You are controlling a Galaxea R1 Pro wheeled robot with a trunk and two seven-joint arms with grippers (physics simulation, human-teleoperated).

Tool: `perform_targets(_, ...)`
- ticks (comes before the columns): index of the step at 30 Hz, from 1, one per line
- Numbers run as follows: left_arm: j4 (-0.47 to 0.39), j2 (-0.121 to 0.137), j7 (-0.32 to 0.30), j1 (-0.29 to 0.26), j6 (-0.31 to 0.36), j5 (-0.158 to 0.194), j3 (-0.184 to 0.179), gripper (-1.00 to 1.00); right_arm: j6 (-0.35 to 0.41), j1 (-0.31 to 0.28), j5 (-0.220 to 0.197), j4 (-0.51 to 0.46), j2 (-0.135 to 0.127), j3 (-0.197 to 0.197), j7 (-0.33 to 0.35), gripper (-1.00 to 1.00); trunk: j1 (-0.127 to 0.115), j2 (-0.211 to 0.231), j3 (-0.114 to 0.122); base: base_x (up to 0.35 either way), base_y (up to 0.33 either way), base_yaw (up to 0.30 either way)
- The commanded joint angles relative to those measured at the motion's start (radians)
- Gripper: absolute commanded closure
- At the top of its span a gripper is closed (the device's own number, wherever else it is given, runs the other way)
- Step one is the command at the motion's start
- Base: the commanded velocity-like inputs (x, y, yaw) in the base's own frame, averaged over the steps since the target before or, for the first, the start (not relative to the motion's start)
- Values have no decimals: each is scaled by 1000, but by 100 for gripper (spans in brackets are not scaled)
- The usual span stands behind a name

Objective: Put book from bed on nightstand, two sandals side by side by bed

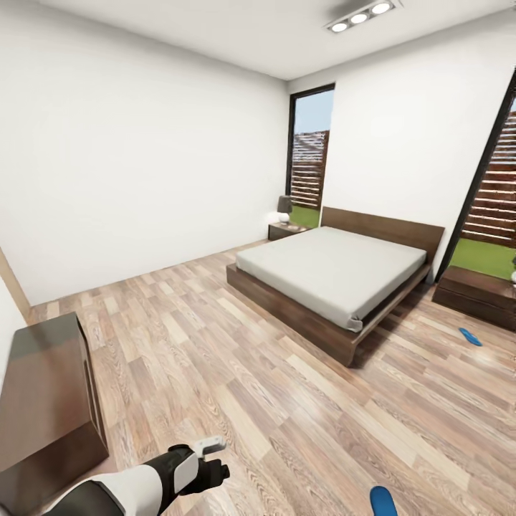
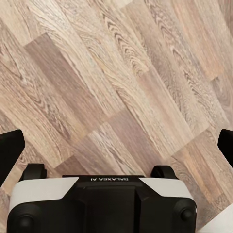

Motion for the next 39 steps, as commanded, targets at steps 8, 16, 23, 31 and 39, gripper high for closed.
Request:
perform_targets(8, 1, 1, -1, -2, 0, 11, -8, -100, -6, 6, -11, 5, -3, 8, 9, 100, 1, -2, -10, 0, 0, -89)
perform_targets(16, 0, 4, 0, -2, 1, 12, -8, -100, -7, 6, -11, 6, -4, 8, 9, 100, 1, -2, -11, 0, 0, -109)
perform_targets(23, 0, 4, 0, -2, 1, 14, -7, -100, -7, 6, -12, 6, -8, 8, 12, 100, 1, -2, -11, 0, 0, -272)
perform_targets(31, 3, 8, 1, -1, 1, 15, 2, -100, -7, 6, -12, 6, -11, 8, 15, 100, 1, -2, -11, 1, 0, -295)
perform_targets(39, 3, 8, 2, -2, 0, 13, 1, -100, -7, 6, -12, 8, -11, 8, 15, 100, 1, -2, -11, 151, 39, -300)
